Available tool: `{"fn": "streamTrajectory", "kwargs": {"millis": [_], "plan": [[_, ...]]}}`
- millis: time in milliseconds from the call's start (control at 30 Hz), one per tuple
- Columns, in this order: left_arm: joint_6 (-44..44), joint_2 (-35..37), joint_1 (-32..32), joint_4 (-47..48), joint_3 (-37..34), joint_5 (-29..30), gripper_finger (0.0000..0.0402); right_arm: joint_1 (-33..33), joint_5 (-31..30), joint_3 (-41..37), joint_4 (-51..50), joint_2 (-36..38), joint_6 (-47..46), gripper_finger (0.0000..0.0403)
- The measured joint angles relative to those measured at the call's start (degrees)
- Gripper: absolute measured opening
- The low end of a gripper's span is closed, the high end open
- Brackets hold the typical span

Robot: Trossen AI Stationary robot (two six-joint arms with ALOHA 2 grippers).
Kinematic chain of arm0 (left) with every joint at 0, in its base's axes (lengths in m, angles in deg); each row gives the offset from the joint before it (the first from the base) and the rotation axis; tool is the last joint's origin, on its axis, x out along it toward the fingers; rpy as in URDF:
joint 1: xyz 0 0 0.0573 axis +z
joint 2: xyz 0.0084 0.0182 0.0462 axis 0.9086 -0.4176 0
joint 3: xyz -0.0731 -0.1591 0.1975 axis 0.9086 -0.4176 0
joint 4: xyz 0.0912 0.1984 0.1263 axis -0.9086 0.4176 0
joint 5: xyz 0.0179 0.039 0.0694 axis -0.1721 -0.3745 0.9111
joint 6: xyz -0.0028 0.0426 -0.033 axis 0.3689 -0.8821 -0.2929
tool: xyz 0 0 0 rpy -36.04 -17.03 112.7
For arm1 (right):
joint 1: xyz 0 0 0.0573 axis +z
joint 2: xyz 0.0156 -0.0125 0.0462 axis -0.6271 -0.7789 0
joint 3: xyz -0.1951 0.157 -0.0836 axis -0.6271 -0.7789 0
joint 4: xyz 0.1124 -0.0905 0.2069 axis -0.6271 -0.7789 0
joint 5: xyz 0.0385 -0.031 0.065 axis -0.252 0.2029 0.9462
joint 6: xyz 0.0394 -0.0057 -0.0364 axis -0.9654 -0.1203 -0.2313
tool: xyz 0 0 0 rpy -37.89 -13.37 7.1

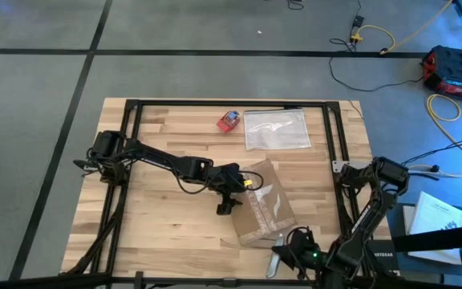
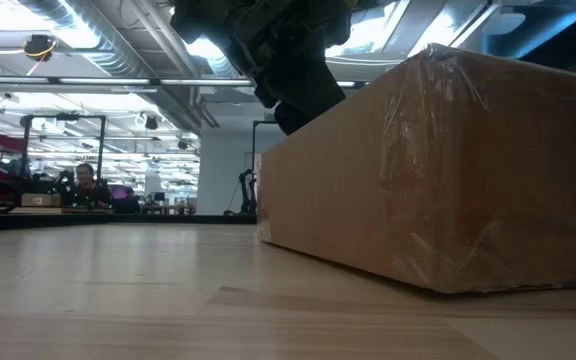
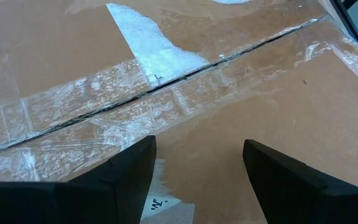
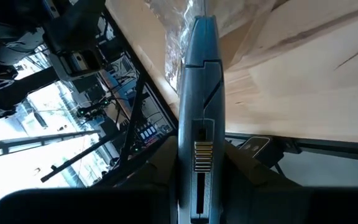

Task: Unpack boxes
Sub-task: Open the box using the silver cutter

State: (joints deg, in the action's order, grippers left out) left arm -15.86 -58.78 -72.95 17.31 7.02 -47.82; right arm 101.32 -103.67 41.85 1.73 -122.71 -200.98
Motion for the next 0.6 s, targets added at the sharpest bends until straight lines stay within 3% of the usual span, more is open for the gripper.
{"fn": "streamTrajectory", "kwargs": {"millis": [600], "plan": [[-1.0,-0.1,0.0,-0.7,-0.1,0.0,0.0234,-1.5,3.4,0.0,-0.1,0.0,-0.3,0.0061]]}}
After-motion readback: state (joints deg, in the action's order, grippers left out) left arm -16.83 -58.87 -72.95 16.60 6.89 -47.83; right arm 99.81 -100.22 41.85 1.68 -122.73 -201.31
